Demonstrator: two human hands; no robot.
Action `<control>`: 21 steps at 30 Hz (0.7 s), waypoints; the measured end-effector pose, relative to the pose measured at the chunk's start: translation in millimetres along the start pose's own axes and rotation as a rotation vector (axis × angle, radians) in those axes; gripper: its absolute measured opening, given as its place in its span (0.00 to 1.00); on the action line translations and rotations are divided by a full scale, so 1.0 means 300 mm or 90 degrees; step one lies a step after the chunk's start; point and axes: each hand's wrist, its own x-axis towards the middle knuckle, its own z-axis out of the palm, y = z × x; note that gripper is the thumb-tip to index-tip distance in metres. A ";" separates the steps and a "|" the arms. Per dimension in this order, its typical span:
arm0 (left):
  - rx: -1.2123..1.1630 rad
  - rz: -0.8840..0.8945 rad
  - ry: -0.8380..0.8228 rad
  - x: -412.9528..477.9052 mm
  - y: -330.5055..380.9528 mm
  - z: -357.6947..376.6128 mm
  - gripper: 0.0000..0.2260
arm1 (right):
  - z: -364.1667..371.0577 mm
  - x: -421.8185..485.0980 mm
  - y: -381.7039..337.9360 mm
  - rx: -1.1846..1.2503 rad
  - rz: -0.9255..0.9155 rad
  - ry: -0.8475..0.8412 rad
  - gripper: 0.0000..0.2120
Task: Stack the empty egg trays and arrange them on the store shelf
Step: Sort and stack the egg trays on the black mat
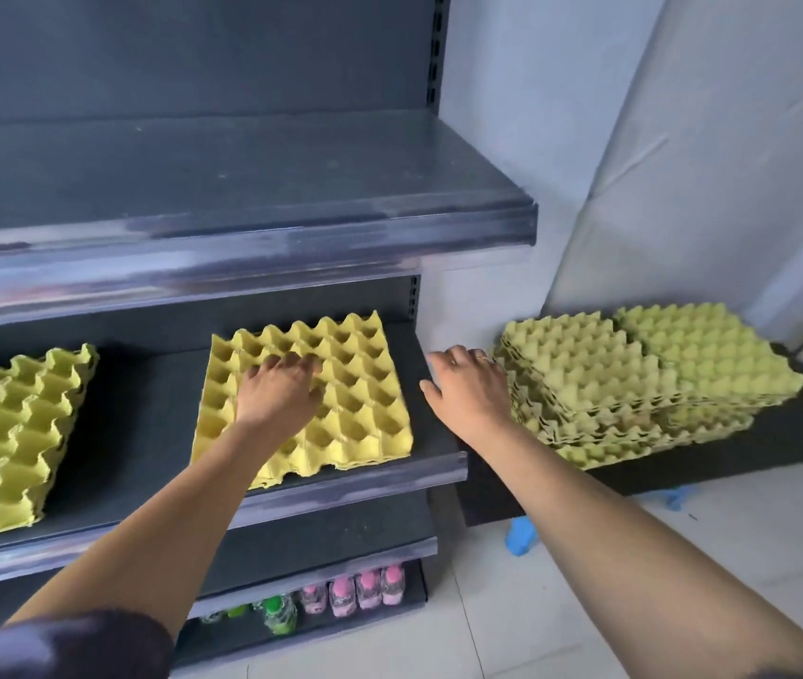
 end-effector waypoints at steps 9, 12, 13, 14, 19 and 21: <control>-0.131 0.148 0.018 0.083 0.575 0.031 0.13 | -0.042 -0.107 0.530 0.038 0.116 -0.034 0.18; -0.142 0.180 -0.003 0.105 0.814 0.064 0.14 | -0.073 -0.134 0.758 0.036 0.129 -0.054 0.18; -0.144 0.194 -0.008 0.115 0.889 0.077 0.15 | -0.083 -0.143 0.832 0.033 0.133 -0.054 0.18; -0.149 0.201 -0.014 0.126 0.962 0.089 0.15 | -0.089 -0.151 0.906 0.031 0.140 -0.055 0.18; -0.147 0.200 -0.046 0.184 1.222 0.145 0.15 | -0.104 -0.171 1.208 0.029 0.180 -0.073 0.18; -0.146 0.201 -0.059 0.216 1.290 0.161 0.14 | -0.097 -0.164 1.294 0.034 0.189 -0.077 0.18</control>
